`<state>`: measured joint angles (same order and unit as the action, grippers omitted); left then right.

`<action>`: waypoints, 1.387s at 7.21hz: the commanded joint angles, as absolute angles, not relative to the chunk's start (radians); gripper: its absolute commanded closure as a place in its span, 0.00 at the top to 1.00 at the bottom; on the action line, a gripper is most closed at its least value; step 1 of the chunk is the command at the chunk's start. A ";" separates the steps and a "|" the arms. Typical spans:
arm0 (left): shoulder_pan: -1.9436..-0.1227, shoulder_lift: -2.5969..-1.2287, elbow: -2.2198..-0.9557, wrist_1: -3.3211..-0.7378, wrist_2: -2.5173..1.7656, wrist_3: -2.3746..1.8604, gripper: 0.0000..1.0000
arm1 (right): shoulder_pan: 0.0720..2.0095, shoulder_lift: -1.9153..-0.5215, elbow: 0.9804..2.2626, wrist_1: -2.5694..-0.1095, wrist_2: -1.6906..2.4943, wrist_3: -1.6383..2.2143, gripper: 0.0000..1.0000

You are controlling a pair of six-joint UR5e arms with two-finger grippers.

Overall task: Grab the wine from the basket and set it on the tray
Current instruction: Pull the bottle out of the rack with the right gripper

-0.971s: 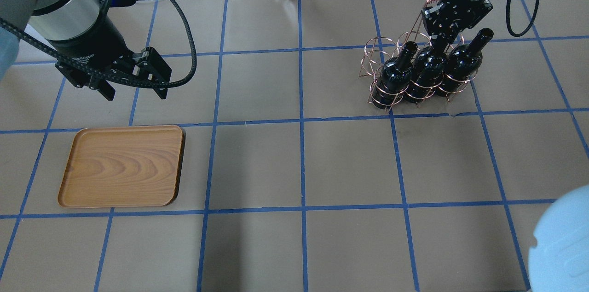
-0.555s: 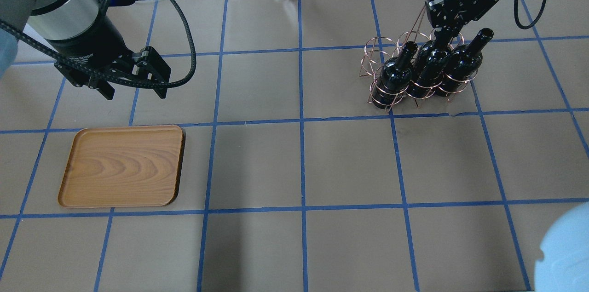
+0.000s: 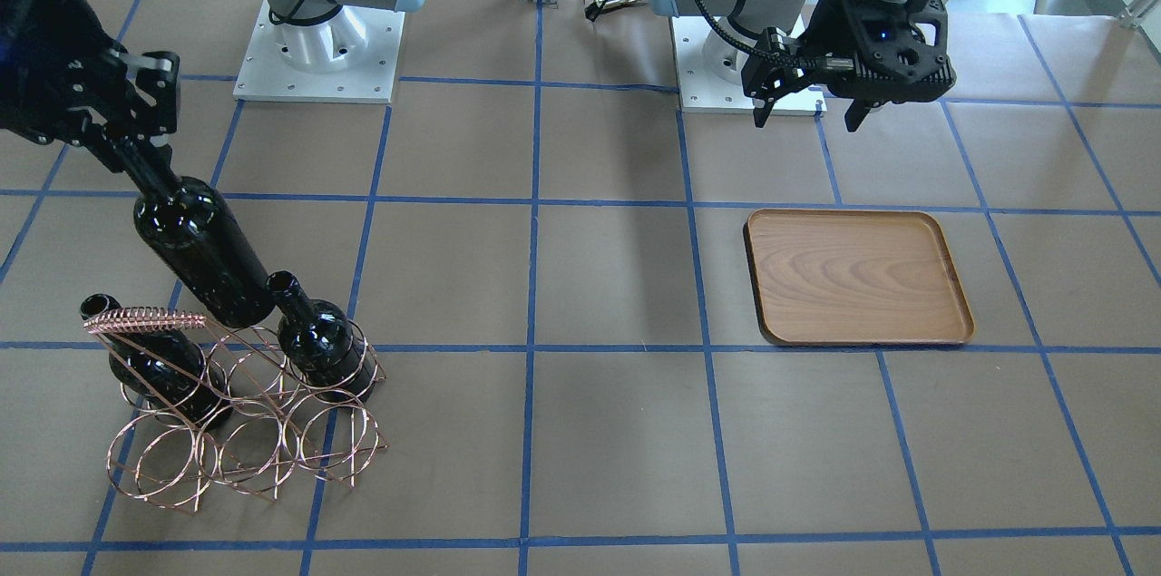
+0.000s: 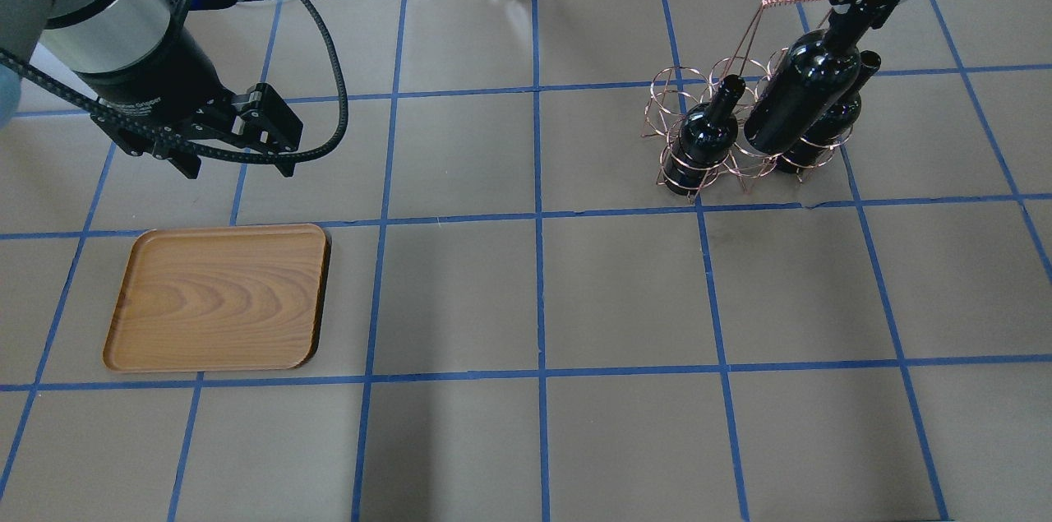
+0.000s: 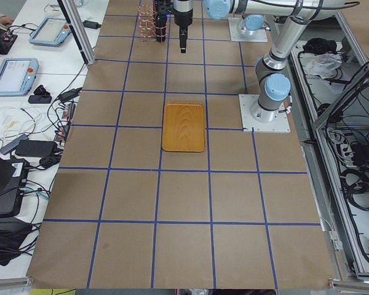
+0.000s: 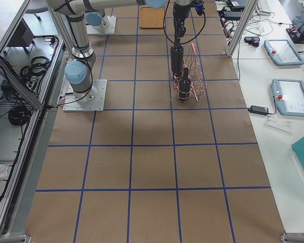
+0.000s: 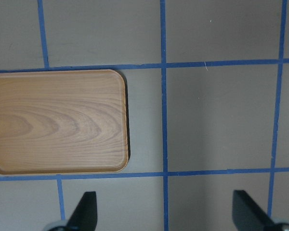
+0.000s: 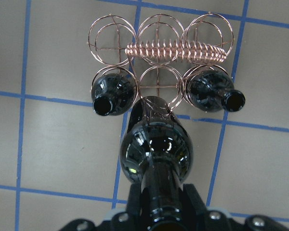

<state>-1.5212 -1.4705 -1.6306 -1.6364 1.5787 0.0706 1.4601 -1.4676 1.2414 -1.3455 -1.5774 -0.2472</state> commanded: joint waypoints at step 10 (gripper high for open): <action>-1.416 -1.470 -1.631 -1.617 1.657 0.181 1.00 | 2.064 -1.229 1.307 -1.647 -1.458 0.848 0.08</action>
